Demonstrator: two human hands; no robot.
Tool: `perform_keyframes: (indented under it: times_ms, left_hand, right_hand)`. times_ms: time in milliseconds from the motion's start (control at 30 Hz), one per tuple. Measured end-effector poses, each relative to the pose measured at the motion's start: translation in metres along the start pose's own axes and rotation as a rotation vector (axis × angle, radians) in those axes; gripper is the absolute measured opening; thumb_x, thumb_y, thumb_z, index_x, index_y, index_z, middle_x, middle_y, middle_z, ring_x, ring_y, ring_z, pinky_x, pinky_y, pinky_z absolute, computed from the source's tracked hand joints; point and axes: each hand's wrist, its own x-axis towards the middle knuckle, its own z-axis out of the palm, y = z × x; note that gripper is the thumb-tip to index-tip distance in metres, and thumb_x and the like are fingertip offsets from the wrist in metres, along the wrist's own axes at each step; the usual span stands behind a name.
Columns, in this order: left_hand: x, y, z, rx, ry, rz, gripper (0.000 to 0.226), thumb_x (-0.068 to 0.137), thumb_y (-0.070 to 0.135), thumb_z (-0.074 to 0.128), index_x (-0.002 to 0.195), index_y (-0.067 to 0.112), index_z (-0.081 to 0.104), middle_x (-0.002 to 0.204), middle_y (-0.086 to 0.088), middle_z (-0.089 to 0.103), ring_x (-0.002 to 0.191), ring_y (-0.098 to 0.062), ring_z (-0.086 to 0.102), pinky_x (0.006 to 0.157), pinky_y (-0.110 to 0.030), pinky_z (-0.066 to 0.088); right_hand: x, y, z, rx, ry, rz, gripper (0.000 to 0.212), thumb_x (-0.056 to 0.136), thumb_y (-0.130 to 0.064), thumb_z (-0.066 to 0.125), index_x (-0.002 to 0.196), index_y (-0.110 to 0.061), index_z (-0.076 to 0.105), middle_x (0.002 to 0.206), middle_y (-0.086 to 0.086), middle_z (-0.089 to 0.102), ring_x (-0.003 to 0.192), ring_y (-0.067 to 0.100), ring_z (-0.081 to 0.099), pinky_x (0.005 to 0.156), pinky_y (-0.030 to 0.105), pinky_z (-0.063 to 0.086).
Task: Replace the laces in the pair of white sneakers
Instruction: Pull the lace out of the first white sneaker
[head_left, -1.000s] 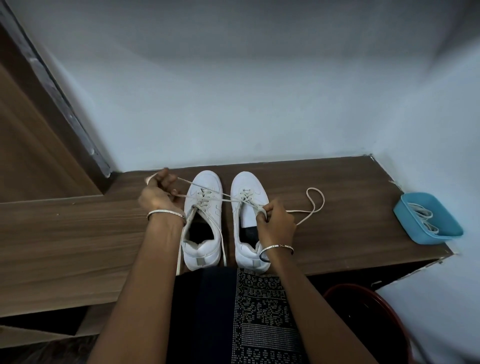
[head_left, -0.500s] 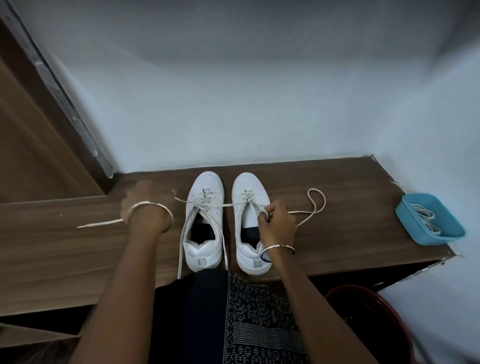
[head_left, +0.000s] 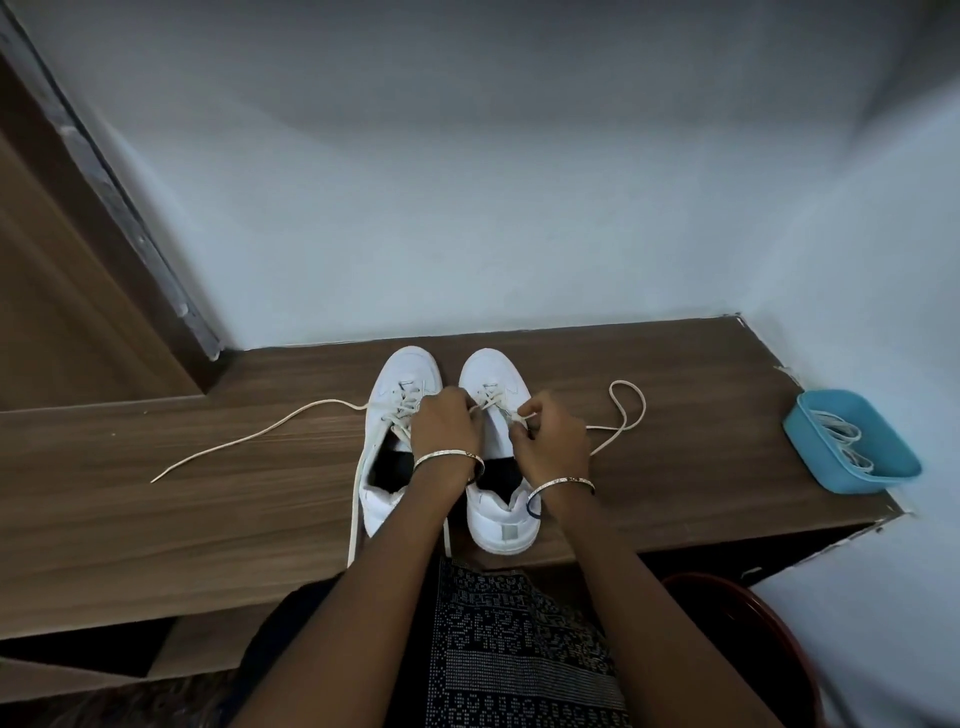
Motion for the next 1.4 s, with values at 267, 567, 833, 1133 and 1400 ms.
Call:
perform_keyframes:
  times_ms: [267,567,833,1133,1400]
  left_hand:
    - [-0.005,-0.007,0.001,-0.266,0.072,-0.075,0.017,0.082,0.020,0.072,0.094,0.014,0.061,0.090,-0.004,0.071,0.092,-0.028,0.064,0.076,-0.033,0.042]
    - [-0.003,-0.015,0.002,-0.344,0.091,-0.128,0.020,0.079,0.024,0.075,0.087,0.015,0.060,0.080,0.001,0.070,0.084,-0.025,0.066,0.077,-0.034,0.047]
    - [-0.008,-0.010,0.007,-0.275,0.163,-0.088,0.016,0.081,0.016,0.071,0.091,0.013,0.058,0.079,-0.001,0.067,0.080,-0.026,0.064,0.066,-0.029,0.033]
    - [-0.010,-0.009,0.007,-0.274,0.165,-0.082,0.017,0.082,0.014,0.070,0.095,0.012,0.059,0.080,0.005,0.063,0.083,-0.024,0.064,0.068,-0.026,0.032]
    - [-0.008,-0.010,0.009,-0.270,0.166,-0.087,0.017,0.082,0.014,0.070,0.095,0.012,0.058,0.083,0.000,0.068,0.083,-0.026,0.064,0.067,-0.027,0.033]
  right_hand:
    - [0.031,-0.011,0.017,-0.441,-0.113,-0.387,0.028,0.087,-0.015,0.062,0.114,-0.020,0.068,0.119,0.006,0.058,0.110,0.031,0.053,0.086,0.040,0.045]
    - [0.040,0.005,0.019,-0.260,0.084,-0.371,0.008,0.081,-0.030,0.057,0.075,-0.025,0.060,0.081,-0.006,0.065,0.082,0.025,0.058,0.069,0.037,0.044]
    - [0.044,-0.013,-0.004,0.940,-0.134,0.446,0.021,0.081,-0.006,0.065,0.061,-0.012,0.065,0.058,-0.001,0.059,0.061,0.018,0.055,0.058,0.023,0.046]
    - [0.066,0.032,-0.085,1.175,-0.001,0.720,0.020,0.085,-0.028,0.067,0.070,-0.021,0.056,0.069,-0.007,0.057,0.063,0.010,0.051,0.067,0.027,0.041]
    - [0.071,0.088,-0.127,1.486,0.294,0.913,0.037,0.092,-0.040,0.063,0.064,-0.022,0.045,0.061,-0.007,0.049,0.069,0.011,0.047,0.073,0.028,0.039]
